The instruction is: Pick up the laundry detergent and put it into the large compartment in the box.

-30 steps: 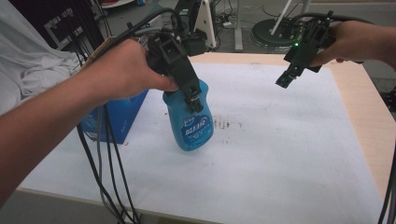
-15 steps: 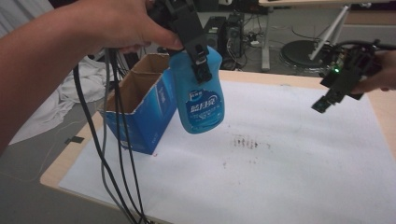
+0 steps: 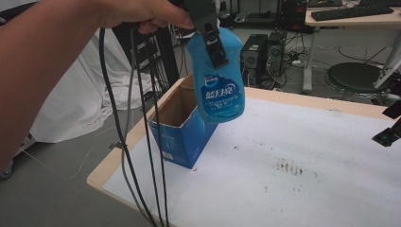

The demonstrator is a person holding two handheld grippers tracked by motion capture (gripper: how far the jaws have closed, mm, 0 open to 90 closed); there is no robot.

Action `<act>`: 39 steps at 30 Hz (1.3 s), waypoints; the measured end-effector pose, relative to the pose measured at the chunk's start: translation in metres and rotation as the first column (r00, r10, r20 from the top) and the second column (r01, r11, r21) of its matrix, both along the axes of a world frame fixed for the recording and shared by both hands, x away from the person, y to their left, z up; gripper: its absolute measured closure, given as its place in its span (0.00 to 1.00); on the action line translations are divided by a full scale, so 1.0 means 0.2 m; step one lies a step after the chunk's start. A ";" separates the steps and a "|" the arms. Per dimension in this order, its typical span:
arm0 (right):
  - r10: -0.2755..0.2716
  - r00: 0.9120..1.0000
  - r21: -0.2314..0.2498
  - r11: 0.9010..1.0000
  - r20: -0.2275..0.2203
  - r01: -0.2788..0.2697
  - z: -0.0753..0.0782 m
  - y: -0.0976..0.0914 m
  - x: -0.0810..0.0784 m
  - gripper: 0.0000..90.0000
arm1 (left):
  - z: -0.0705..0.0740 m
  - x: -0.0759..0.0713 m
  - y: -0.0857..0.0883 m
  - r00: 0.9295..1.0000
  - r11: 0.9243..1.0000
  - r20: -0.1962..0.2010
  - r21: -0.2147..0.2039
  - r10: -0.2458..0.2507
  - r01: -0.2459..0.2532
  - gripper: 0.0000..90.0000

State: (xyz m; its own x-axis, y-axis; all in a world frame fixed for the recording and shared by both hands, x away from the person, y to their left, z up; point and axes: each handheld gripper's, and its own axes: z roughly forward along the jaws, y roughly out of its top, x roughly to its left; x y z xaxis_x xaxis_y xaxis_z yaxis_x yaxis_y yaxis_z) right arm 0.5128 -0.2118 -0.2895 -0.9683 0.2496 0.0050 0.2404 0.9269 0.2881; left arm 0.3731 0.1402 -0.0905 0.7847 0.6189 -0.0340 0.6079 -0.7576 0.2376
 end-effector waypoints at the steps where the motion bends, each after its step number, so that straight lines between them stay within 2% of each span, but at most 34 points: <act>1: -0.003 1.000 -0.002 1.000 -0.002 0.003 0.00 0.00 0.00 0.04 | 0.00 0.00 0.00 1.000 1.000 0.000 0.000 0.000 0.000 0.42; 3: -0.005 1.000 -0.002 1.000 -0.001 0.005 0.00 0.00 0.00 0.04 | 0.02 0.00 0.08 1.000 1.000 -0.001 0.005 0.016 -0.016 0.42; 8: -0.011 1.000 -0.005 1.000 -0.001 0.011 0.00 0.00 0.00 0.04 | 0.05 0.01 0.19 1.000 1.000 0.011 0.002 0.017 -0.017 0.42; 9: -0.011 1.000 -0.005 1.000 -0.001 0.011 0.00 0.00 0.00 0.04 | 0.05 0.01 0.19 1.000 1.000 0.011 0.002 0.017 -0.017 0.42; 11: -0.016 1.000 -0.013 1.000 -0.002 0.016 0.00 0.00 0.00 0.04 | 0.07 0.02 0.26 0.999 1.000 0.026 -0.003 0.022 -0.022 0.42; 16: -0.022 1.000 -0.017 1.000 -0.004 0.022 -0.01 0.00 0.01 0.04 | 0.07 0.05 0.35 0.999 1.000 0.028 -0.003 0.025 -0.025 0.42; 28: -0.042 0.999 -0.028 0.999 -0.007 0.042 -0.01 -0.01 0.01 0.04 | 0.00 0.11 0.50 0.999 0.998 0.036 0.040 0.040 -0.042 0.42; 32: -0.045 0.999 -0.032 0.998 -0.008 0.045 -0.02 -0.02 0.02 0.04 | -0.05 0.14 0.53 0.998 0.997 0.028 0.060 0.054 -0.056 0.42; 39: -0.050 0.999 -0.041 0.998 -0.011 0.050 -0.03 -0.01 0.03 0.04 | -0.14 0.18 0.56 0.999 0.996 0.009 0.080 0.050 -0.050 0.42</act>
